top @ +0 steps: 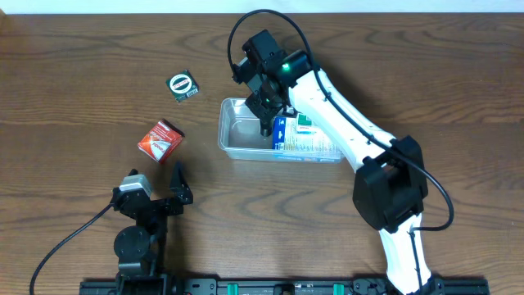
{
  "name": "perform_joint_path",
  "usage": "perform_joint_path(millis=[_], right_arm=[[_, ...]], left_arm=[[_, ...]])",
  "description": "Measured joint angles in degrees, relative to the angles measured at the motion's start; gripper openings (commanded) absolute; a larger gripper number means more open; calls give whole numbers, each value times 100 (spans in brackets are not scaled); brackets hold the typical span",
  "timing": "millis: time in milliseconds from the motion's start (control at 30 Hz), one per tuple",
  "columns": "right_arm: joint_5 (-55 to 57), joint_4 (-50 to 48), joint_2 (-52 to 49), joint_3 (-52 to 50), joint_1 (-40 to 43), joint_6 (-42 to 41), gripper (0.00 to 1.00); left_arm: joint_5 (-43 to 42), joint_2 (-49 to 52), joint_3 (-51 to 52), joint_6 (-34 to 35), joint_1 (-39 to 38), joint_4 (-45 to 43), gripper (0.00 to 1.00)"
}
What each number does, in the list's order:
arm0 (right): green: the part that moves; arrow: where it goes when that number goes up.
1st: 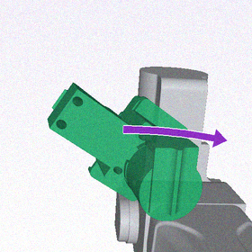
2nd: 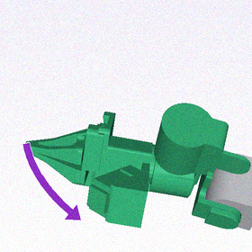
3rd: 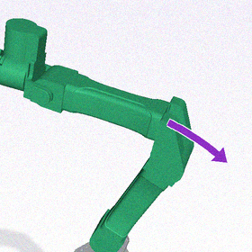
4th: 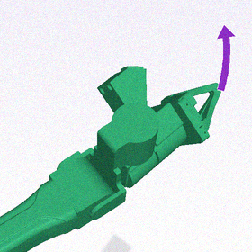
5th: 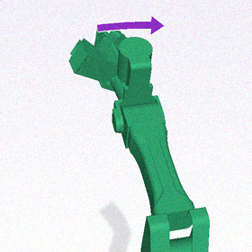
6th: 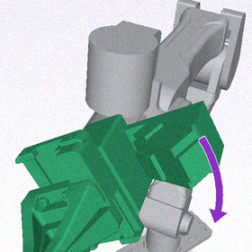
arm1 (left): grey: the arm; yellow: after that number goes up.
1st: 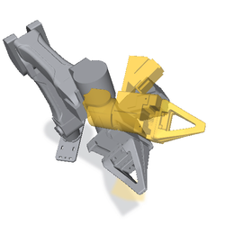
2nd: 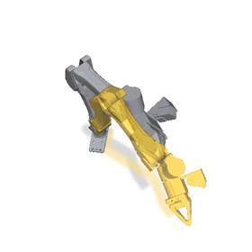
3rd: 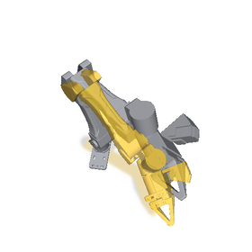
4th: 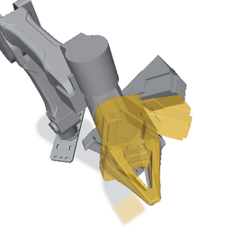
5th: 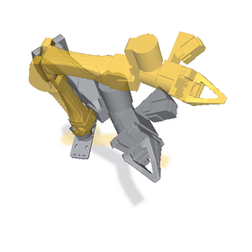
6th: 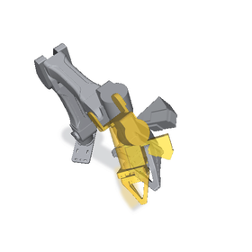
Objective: Pack container
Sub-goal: 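Carry the bottle over the container and lower it inside, then release the bottle and retract the right gripper to the side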
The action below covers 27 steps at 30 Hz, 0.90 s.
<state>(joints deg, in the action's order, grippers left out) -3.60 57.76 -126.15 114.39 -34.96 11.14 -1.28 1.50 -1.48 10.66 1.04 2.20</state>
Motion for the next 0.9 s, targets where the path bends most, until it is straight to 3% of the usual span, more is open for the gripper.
perform_joint_path(millis=[200, 333, 533, 900], right_arm=[[107, -4, 649, 7, 11, -4, 77], [396, -24, 1414, 103, 125, -114, 99], [741, -15, 2076, 267, 1189, -601, 99], [999, 977, 2020, 240, 3733, -1779, 99]], left_arm=[[0, 0, 0, 0, 0, -2, 98], [0, 0, 0, 0, 0, 0, 98], [0, 0, 0, 0, 0, 0, 98], [-2, 0, 0, 0, 0, -2, 98]])
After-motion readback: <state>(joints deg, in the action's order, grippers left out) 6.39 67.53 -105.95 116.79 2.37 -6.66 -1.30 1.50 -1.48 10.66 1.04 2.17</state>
